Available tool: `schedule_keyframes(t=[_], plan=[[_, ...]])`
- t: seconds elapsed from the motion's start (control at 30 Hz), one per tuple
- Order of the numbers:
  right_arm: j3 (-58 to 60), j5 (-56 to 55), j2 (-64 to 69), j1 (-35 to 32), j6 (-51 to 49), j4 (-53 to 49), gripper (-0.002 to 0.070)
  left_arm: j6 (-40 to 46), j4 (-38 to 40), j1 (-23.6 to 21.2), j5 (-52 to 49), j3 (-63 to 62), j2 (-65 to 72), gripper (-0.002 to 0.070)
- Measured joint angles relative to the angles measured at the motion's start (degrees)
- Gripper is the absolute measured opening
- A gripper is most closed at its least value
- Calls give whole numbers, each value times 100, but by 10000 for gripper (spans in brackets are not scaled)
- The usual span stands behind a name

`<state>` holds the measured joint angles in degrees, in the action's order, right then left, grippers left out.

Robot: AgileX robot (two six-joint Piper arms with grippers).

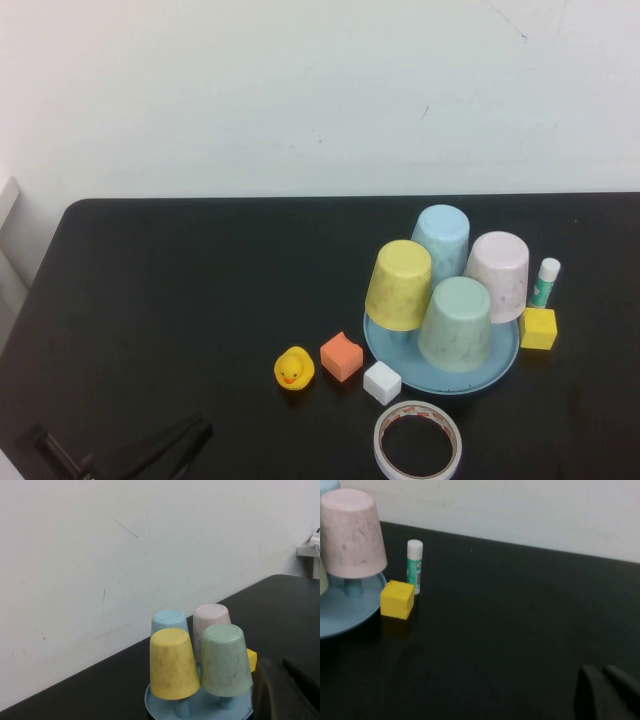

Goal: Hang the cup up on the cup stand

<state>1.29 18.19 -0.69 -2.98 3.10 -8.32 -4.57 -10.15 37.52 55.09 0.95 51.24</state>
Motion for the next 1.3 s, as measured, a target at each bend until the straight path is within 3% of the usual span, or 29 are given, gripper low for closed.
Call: schedule_keyframes(t=[0.9,1.17,1.3], plan=[[0,58,0,0,-58,-23,-1,51,-12,0,-150,0,0,-1],[0,58,0,0,-58,-23,-1,1433,98,0,-434,0,0,-1],[0,71,0,0,-58,-23,-1,1712,1015,0,-490,0,-172,-1]])
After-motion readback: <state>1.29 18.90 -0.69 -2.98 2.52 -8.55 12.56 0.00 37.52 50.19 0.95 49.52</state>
